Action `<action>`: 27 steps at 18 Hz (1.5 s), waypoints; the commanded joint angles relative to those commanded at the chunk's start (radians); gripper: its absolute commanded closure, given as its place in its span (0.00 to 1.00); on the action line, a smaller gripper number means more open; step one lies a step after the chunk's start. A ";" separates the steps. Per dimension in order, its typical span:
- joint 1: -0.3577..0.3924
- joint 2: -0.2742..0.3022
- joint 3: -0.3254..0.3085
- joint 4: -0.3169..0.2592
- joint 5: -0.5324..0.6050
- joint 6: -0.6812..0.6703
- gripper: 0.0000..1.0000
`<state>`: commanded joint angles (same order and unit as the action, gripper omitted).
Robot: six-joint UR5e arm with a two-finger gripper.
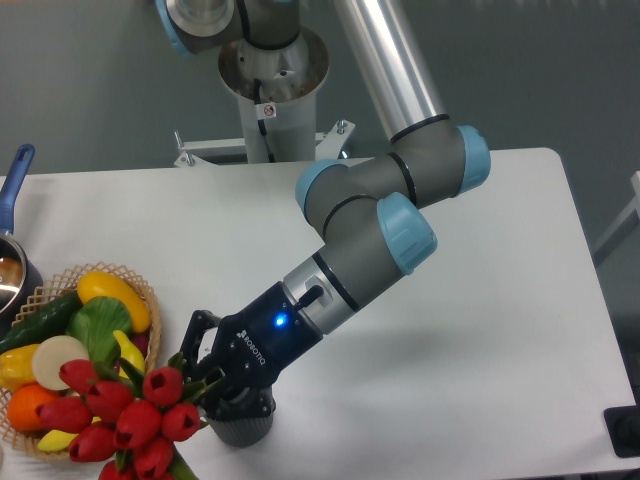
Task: Insert the flowers into the vase
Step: 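Open the gripper to release the tulips standing in the vase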
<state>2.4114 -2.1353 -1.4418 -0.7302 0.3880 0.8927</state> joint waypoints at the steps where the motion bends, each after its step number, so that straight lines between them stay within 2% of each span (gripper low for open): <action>1: 0.000 0.000 -0.008 0.000 0.003 0.006 0.86; 5: 0.009 0.000 -0.049 0.000 0.006 0.051 0.83; 13: 0.034 0.000 -0.117 0.000 0.028 0.118 0.70; 16: 0.043 0.005 -0.138 0.000 0.028 0.120 0.57; 18: 0.051 0.018 -0.158 0.000 0.028 0.120 0.44; 20: 0.055 0.031 -0.178 0.000 0.028 0.118 0.26; 24: 0.061 0.054 -0.207 0.000 0.028 0.118 0.05; 25: 0.066 0.061 -0.219 0.000 0.028 0.118 0.01; 27: 0.075 0.078 -0.241 0.000 0.028 0.118 0.00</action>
<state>2.4866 -2.0572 -1.6827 -0.7302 0.4157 1.0109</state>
